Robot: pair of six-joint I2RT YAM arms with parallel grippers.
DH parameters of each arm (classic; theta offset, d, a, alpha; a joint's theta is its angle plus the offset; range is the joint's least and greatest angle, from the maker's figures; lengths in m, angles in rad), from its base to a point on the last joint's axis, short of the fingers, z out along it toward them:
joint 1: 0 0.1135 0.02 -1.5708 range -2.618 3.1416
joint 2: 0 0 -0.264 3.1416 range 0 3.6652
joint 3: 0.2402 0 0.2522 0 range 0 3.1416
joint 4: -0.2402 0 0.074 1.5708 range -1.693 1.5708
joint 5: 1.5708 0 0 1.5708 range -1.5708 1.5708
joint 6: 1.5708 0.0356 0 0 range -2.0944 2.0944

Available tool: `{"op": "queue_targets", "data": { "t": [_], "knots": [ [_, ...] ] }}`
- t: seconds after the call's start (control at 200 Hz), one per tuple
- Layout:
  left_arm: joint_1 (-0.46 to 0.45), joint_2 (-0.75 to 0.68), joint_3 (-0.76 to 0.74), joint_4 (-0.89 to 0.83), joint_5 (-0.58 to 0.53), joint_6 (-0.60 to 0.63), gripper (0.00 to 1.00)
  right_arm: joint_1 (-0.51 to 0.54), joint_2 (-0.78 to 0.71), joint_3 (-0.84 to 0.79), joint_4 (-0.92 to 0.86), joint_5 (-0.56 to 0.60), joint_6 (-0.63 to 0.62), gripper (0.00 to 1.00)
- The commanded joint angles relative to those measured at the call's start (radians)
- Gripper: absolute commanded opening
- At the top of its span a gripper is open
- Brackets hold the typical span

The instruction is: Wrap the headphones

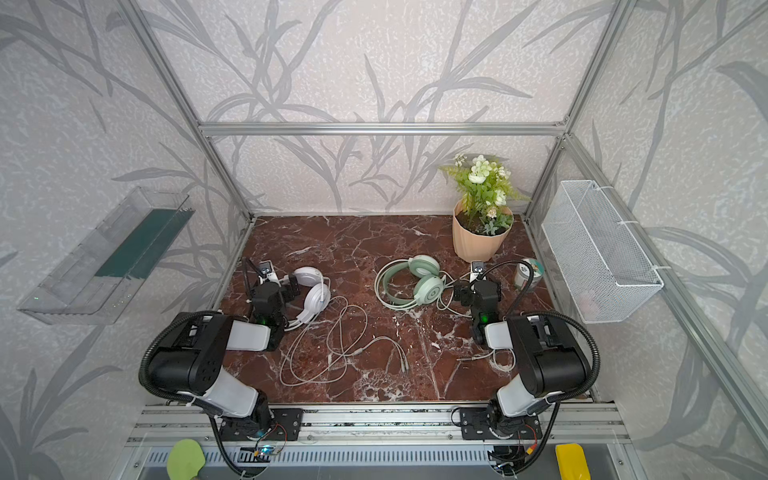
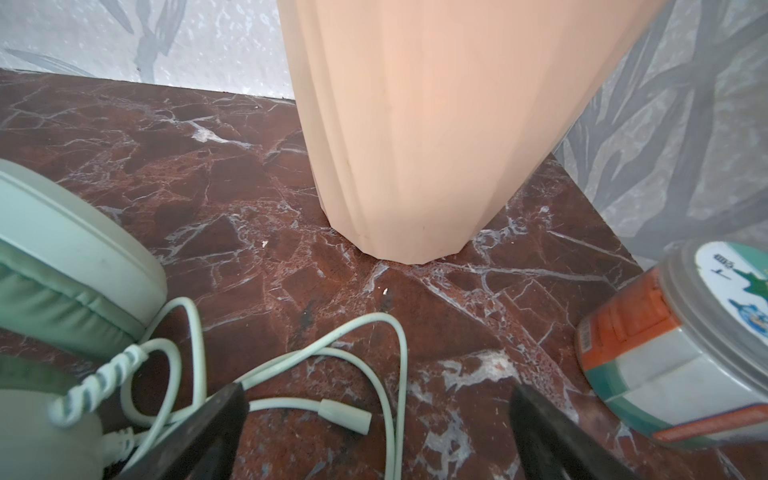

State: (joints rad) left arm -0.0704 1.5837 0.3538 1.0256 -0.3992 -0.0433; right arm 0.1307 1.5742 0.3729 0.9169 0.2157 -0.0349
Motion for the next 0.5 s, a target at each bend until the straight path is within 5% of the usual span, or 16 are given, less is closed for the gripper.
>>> {"op": "queue_targets", "data": {
  "t": [0.0,0.495],
  "knots": [
    [0.001,0.006,-0.009,0.030,-0.015,0.019,0.99,-0.002,-0.006,-0.003,0.042,-0.001,-0.005,0.99],
    [0.000,0.006,-0.009,0.029,-0.013,0.019,0.99,-0.002,-0.005,-0.003,0.042,-0.001,-0.005,0.99]
  ]
}}
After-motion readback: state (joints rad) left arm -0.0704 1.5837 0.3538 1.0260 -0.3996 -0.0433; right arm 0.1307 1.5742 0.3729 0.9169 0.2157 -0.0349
